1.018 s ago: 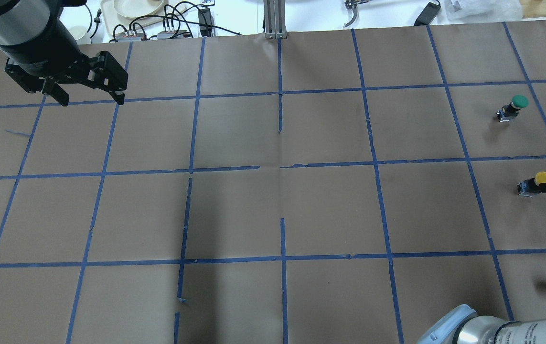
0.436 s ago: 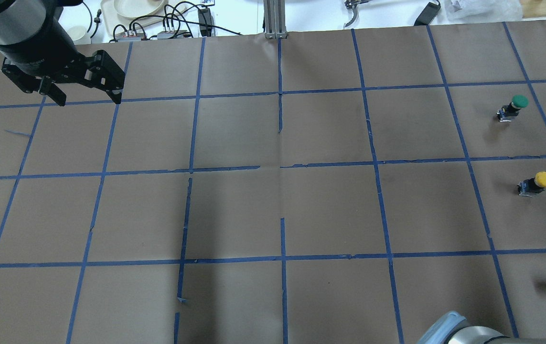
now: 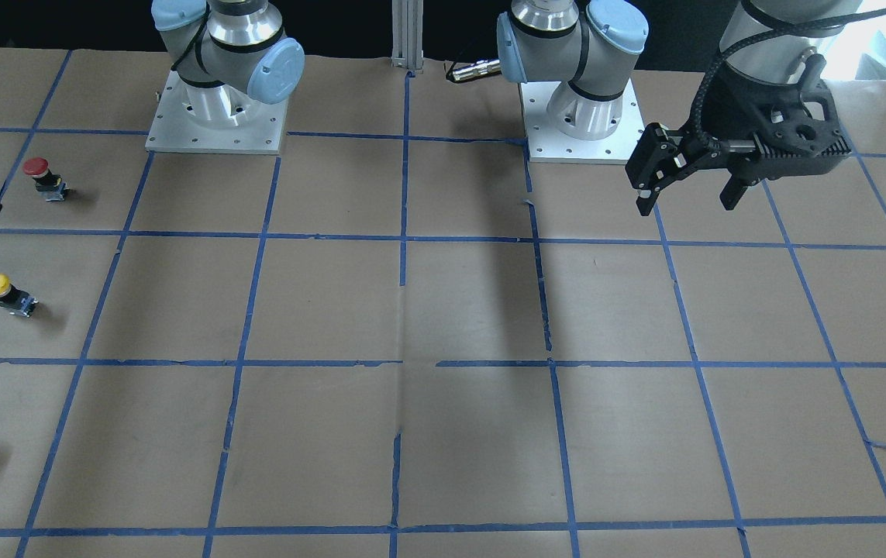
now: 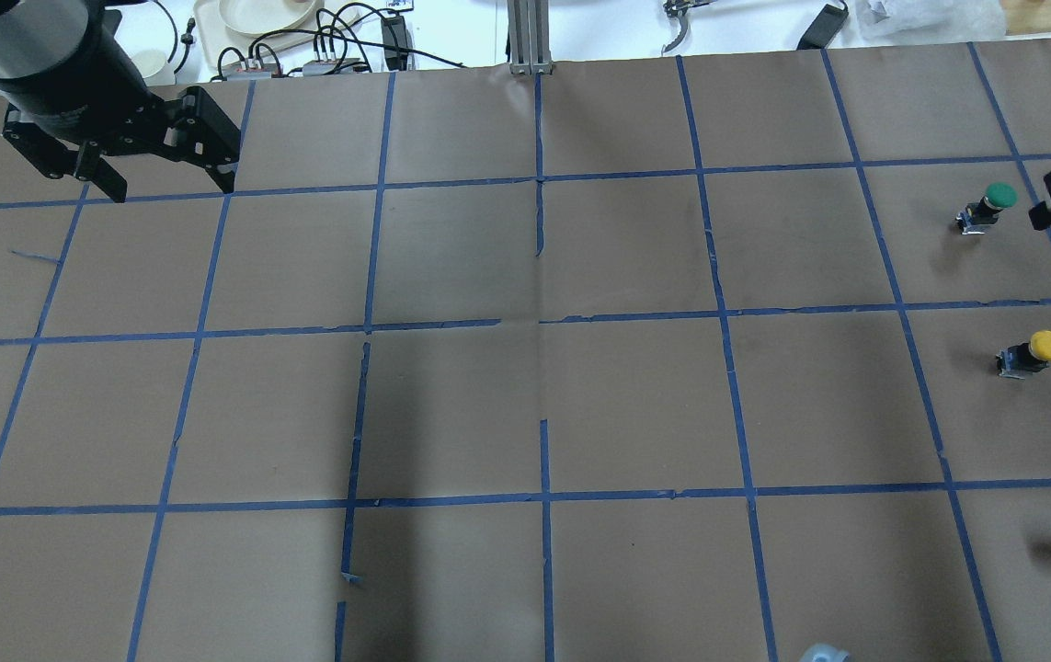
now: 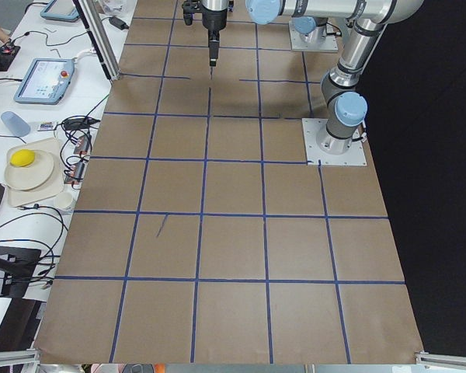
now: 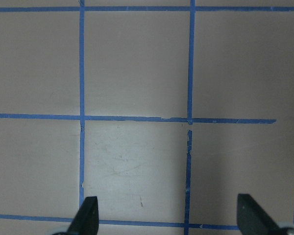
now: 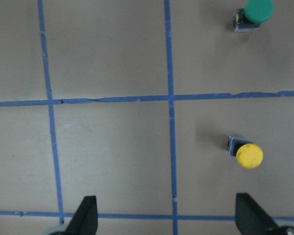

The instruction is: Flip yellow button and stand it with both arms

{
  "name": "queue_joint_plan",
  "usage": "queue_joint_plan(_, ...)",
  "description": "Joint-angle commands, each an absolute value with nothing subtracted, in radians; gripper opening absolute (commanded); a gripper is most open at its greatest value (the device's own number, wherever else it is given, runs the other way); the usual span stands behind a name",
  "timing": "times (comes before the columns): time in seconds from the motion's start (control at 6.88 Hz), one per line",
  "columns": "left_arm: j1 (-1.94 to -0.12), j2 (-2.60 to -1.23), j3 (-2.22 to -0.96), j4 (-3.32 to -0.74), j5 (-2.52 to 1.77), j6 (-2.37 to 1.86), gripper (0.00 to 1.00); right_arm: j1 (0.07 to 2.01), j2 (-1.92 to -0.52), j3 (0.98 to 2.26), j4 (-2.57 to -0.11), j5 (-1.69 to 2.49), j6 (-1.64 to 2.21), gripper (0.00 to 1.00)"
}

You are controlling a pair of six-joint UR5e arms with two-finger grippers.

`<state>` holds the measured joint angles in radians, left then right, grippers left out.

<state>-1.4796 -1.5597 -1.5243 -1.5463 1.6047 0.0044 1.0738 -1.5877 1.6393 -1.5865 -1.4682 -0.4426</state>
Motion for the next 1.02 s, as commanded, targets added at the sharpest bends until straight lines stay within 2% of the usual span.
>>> queue_joint_plan(0.0, -1.488, -1.560, -1.517, -1.590, 1.601, -0.015, 1.00, 1.327, -1.659, 1.605, -1.459, -1.553, -0.113, 1.00)
queue_joint_plan(0.29, -1.493, -1.560, -1.517, -1.595, 1.598, -0.015, 1.00, 1.481, -1.727, 1.635, -1.418, -1.566, 0.010, 1.00)
queue_joint_plan(0.58, -1.493, -1.560, -1.517, -1.595, 1.598, -0.014, 1.00, 1.488, -1.749, 1.690, -1.442, -1.574, 0.012, 1.00)
queue_joint_plan(0.87, -1.490, -1.559, -1.516, -1.595, 1.597, -0.014, 1.00, 1.485, -1.741, 1.687, -1.445, -1.588, 0.012, 1.00)
